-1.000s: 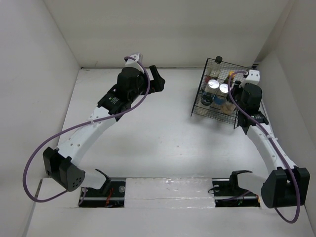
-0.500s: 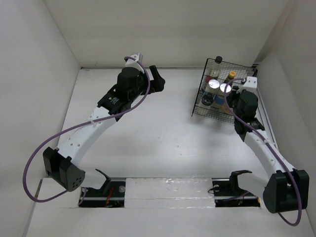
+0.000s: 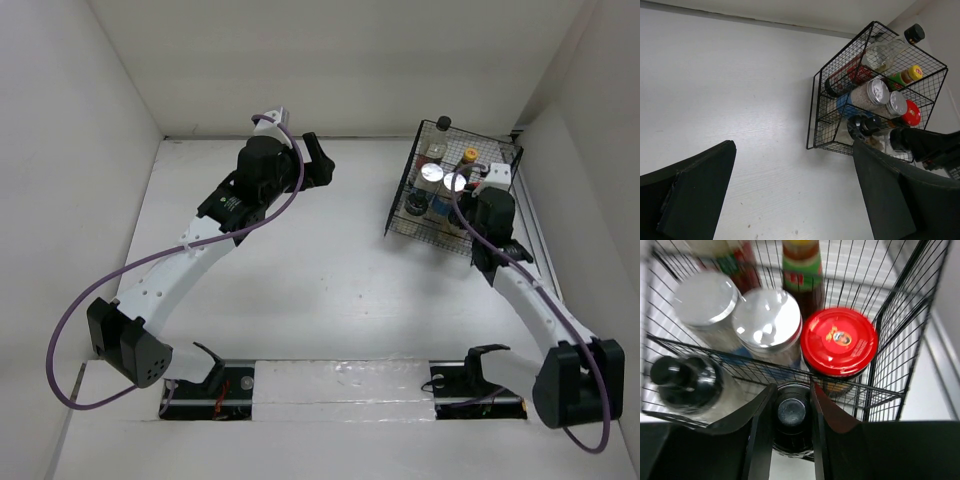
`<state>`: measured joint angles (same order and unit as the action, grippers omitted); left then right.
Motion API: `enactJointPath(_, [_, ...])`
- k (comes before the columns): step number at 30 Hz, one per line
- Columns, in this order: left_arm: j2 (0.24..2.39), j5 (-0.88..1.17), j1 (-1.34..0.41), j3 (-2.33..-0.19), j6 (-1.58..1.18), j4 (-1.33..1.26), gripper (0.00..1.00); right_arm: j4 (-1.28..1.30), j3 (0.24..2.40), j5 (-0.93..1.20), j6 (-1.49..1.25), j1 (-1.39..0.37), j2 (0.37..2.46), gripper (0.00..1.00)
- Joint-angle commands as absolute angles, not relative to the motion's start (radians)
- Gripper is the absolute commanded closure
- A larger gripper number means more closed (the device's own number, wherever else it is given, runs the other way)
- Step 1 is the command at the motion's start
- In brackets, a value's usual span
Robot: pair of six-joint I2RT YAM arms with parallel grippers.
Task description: Organize the condiment bottles
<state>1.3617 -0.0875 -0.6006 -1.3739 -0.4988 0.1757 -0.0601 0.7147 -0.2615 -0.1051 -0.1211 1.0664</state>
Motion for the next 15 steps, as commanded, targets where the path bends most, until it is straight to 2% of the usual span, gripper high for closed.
enactJointPath(1, [1.339, -0.081, -0.603, -1.371, -0.505, 0.144, 0.0, 0.055, 0.77, -0.187, -0.115, -0.088, 1.152, 0.86])
enactJointPath(3, [1.339, -0.081, -0.603, -1.371, -0.505, 0.144, 0.0, 0.075, 0.798, -0.167, -0.127, -0.075, 1.192, 0.85])
enactJointPath(6, [1.339, -0.081, -0.603, -1.371, -0.496, 0.144, 0.0, 0.084, 0.807, -0.144, -0.127, -0.075, 1.204, 0.67])
enactJointPath(7, [1.339, -0.081, -0.603, -1.38, -0.495, 0.144, 0.0, 0.112, 0.822, -0.144, -0.136, -0.075, 1.204, 0.42])
enactJointPath(8, [1.33, -0.09, -0.603, -1.381, -0.495, 0.144, 0.0, 0.127, 0.822, -0.144, -0.137, -0.075, 1.204, 0.42])
enactJointPath(9, [1.33, -0.091, -0.603, -1.381, -0.495, 0.153, 0.0, 0.139, 0.84, -0.132, -0.137, -0.075, 1.204, 0.21])
enactJointPath(11, [1.321, -0.091, -0.603, -1.381, -0.495, 0.153, 0.0, 0.187, 0.874, -0.112, -0.146, -0.075, 1.172, 0.05])
enactJointPath(12, [1.321, -0.091, -0.603, -1.391, -0.495, 0.153, 0.0, 0.202, 0.917, -0.103, -0.146, -0.075, 1.142, 0.0])
enactJointPath(15, [1.321, -0.113, -0.603, -1.417, -0.486, 0.153, 0.0, 0.285, 1.012, -0.077, -0.146, -0.075, 1.097, 0.0])
